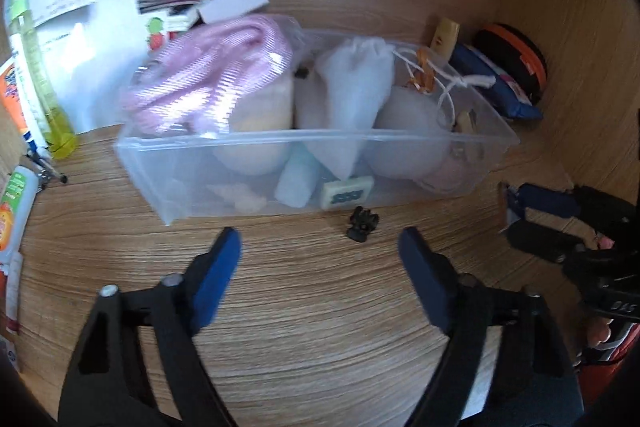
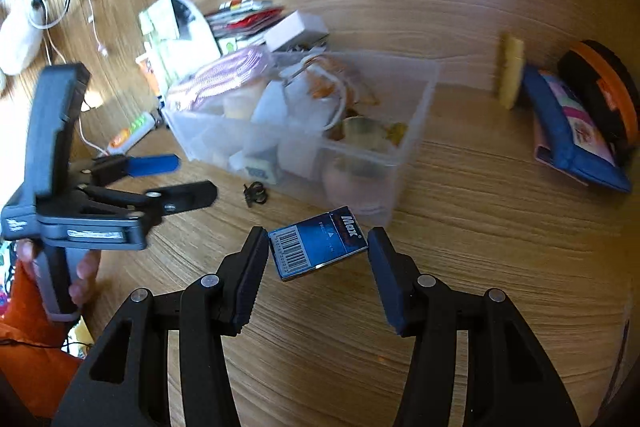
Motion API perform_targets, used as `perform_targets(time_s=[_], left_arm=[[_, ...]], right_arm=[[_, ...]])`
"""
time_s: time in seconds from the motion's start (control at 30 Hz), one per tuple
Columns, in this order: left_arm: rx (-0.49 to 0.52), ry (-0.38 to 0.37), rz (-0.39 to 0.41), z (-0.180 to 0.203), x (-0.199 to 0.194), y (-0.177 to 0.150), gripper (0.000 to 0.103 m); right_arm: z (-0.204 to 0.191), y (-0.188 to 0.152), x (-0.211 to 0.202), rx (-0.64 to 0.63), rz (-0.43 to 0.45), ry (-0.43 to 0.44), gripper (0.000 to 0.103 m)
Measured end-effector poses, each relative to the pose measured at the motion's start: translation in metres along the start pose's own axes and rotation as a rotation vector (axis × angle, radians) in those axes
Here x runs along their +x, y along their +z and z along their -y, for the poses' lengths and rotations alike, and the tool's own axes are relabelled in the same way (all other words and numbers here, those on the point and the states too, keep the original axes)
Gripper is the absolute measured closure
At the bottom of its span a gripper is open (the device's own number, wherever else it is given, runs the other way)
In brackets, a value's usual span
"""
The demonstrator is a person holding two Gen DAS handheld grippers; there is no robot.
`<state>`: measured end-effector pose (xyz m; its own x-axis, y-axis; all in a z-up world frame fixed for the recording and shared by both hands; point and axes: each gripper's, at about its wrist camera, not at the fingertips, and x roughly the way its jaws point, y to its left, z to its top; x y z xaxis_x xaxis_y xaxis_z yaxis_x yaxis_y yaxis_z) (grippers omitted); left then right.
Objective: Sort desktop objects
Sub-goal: 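Grasp the small black clip with the left gripper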
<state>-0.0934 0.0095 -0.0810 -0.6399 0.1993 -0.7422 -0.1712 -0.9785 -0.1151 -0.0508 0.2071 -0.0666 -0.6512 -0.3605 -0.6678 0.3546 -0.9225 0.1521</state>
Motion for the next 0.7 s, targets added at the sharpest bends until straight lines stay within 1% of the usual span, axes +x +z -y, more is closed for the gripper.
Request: perform_targets(time_s=[0.13,0.17,0.2,0.3,0.37,0.47,0.53,0.63,0.67,0.7], left_arm=[[0.003,-0.006,-0.046,0.012,0.015,0.003,0.041],[0.006,0.001,-0.056,0.015,0.019,0.003,0.043],[0.007,0.009,-0.065,0.017,0.022,0.004,0.048],[-0.005,0.009,-0.094,0.019,0.03,0.005,0.055],[-0.003,0.028,-0.091,0.021,0.031,0.006,0.058],[0.005,0.041,-0.088,0.026,0.034,0.008,0.059],[0.019,0.051,-0.085,0.03,0.037,0.009,0.062],[0.053,0.039,-0.079,0.037,0.04,0.011,0.063],[0.058,0.038,-0.078,0.037,0.041,0.011,0.065],[0.06,0.041,-0.077,0.038,0.042,0.013,0.072]], right_arm=[[0.009,0.0,-0.006,0.018,0.026,0.029,0.055],[0.011,0.0,-0.007,0.026,0.03,0.043,0.055],[0.014,-0.001,-0.008,0.032,0.032,0.056,0.055],[0.018,-0.004,-0.01,0.04,0.03,0.082,0.055],[0.014,-0.004,-0.009,0.03,0.032,0.104,0.055],[0.01,-0.004,-0.011,0.011,0.041,0.109,0.055],[0.008,-0.006,-0.011,0.005,0.04,0.119,0.055],[0.008,-0.007,-0.011,0.001,0.042,0.123,0.055],[0.008,-0.007,-0.011,0.0,0.042,0.125,0.055],[0.008,-0.007,-0.012,-0.001,0.041,0.134,0.055]])
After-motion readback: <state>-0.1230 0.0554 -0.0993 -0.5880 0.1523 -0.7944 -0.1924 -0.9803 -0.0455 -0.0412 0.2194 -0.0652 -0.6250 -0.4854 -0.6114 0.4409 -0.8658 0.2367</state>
